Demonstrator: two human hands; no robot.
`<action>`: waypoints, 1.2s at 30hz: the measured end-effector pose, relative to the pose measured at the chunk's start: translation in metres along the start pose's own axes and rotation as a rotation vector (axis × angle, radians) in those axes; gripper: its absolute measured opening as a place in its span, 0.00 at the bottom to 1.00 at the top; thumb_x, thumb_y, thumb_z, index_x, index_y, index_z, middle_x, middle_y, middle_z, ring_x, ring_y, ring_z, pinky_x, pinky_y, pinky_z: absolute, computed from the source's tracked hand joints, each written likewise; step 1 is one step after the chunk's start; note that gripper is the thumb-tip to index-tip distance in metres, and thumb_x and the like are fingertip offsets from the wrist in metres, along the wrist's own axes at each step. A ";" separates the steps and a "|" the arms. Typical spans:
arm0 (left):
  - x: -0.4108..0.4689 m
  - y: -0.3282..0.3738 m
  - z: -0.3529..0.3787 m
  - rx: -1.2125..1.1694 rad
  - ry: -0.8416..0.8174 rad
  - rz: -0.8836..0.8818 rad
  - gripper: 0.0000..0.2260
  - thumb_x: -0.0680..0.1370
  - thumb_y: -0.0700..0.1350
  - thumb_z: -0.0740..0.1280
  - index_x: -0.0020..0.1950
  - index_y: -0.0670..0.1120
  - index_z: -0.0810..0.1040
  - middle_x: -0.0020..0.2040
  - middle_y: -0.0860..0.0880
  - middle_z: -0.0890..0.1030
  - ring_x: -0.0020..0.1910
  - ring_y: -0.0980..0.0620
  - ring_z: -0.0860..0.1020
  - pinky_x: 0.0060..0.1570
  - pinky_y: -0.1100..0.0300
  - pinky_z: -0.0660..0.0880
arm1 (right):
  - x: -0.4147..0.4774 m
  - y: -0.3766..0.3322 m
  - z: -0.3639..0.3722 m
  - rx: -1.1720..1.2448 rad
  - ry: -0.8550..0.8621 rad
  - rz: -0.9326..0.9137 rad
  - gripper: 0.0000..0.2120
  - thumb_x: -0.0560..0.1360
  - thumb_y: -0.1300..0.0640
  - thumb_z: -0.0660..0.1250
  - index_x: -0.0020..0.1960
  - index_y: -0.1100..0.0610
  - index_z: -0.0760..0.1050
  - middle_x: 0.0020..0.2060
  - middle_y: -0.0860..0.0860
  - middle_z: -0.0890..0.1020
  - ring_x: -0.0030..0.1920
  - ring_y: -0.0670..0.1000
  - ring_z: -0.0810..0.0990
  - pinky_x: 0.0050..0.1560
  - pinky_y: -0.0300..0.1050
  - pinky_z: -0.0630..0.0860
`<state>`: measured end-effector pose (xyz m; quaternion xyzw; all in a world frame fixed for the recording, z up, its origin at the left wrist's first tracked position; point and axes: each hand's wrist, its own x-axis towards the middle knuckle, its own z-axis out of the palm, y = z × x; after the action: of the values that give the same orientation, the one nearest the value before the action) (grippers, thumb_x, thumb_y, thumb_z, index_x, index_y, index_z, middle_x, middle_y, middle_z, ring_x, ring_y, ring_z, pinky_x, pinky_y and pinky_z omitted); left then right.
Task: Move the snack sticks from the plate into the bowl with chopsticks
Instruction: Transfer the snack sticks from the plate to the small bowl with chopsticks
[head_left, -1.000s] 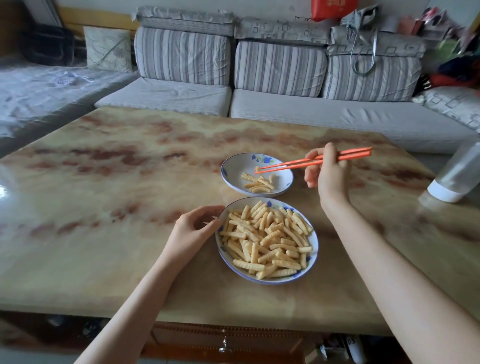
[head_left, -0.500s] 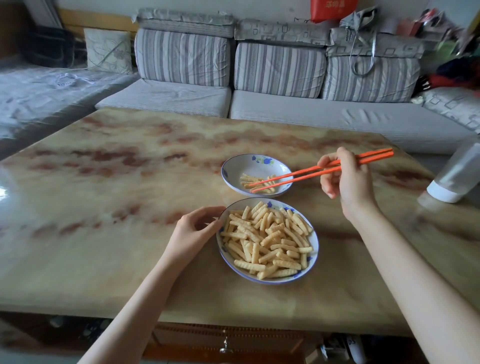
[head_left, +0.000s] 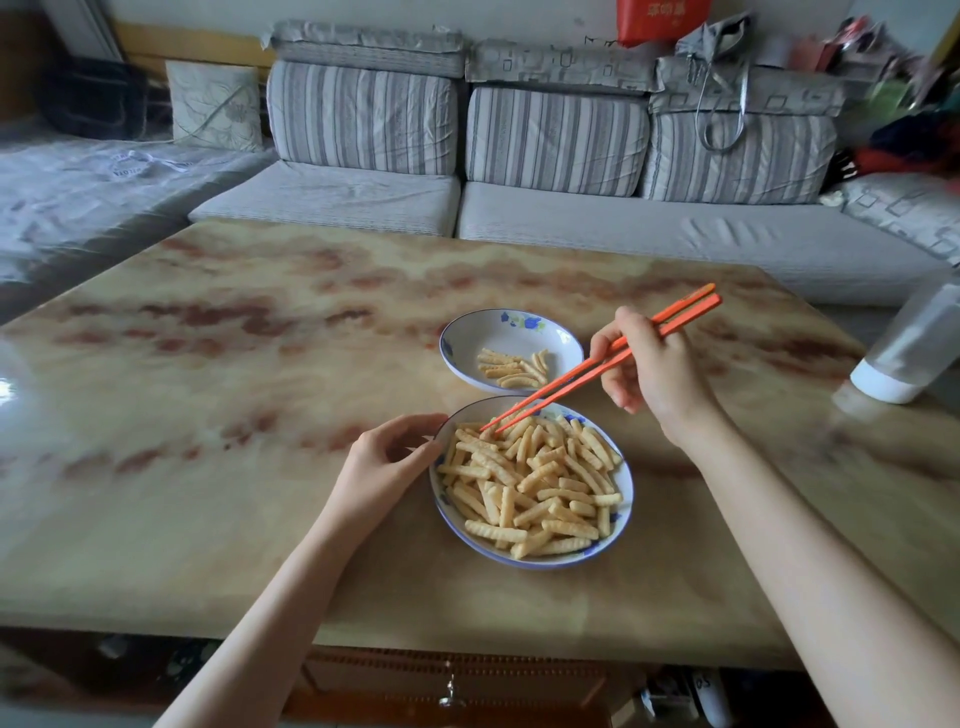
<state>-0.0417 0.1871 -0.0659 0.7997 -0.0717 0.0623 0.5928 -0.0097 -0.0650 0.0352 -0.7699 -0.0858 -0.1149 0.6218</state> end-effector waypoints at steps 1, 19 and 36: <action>0.000 0.000 0.000 -0.002 -0.002 0.002 0.17 0.67 0.52 0.66 0.53 0.53 0.83 0.48 0.57 0.85 0.50 0.55 0.82 0.53 0.62 0.77 | 0.000 0.000 -0.002 0.018 0.024 0.002 0.23 0.82 0.56 0.51 0.33 0.62 0.72 0.16 0.54 0.68 0.16 0.50 0.63 0.20 0.37 0.60; -0.002 0.002 -0.001 0.018 0.005 -0.002 0.15 0.70 0.47 0.66 0.54 0.53 0.83 0.49 0.57 0.85 0.51 0.56 0.82 0.57 0.56 0.77 | 0.025 0.023 0.012 0.076 0.283 -0.009 0.23 0.84 0.54 0.50 0.35 0.59 0.73 0.16 0.51 0.72 0.16 0.49 0.66 0.20 0.37 0.62; -0.002 0.002 -0.001 0.024 -0.001 -0.005 0.21 0.65 0.57 0.65 0.54 0.53 0.83 0.49 0.57 0.85 0.51 0.55 0.82 0.58 0.52 0.77 | -0.019 -0.011 -0.008 0.084 -0.013 0.064 0.23 0.83 0.54 0.51 0.35 0.62 0.73 0.17 0.55 0.70 0.17 0.51 0.64 0.19 0.36 0.61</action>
<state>-0.0442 0.1879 -0.0638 0.8070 -0.0693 0.0613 0.5832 -0.0313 -0.0701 0.0420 -0.7462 -0.0697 -0.0861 0.6564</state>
